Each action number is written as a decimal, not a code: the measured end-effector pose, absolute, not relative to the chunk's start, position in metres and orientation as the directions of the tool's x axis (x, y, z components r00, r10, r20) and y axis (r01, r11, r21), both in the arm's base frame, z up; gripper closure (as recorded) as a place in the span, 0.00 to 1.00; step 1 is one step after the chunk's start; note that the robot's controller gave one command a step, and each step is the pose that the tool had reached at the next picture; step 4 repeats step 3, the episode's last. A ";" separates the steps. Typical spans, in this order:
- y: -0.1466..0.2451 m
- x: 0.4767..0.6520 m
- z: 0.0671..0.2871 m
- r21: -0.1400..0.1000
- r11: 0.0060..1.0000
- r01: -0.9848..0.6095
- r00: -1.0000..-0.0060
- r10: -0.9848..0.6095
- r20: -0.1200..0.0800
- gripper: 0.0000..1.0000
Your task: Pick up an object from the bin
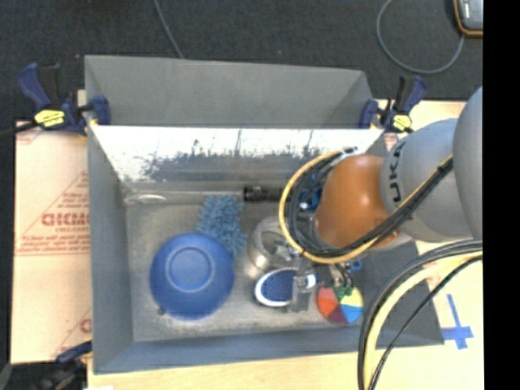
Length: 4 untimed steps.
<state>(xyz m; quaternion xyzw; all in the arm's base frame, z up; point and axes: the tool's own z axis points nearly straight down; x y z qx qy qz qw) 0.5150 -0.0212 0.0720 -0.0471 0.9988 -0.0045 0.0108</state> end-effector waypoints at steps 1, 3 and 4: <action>-0.021 0.512 0.103 -0.009 0.995 -0.096 -0.995 -0.096 -0.012 1.00; -0.022 0.513 0.155 -0.010 0.995 -0.099 -0.995 -0.099 -0.017 1.00; -0.022 0.513 0.155 -0.010 0.995 -0.099 -0.995 -0.099 -0.017 1.00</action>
Offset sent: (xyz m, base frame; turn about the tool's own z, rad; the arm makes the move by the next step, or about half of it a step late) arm -0.0020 0.0000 0.0295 -0.0008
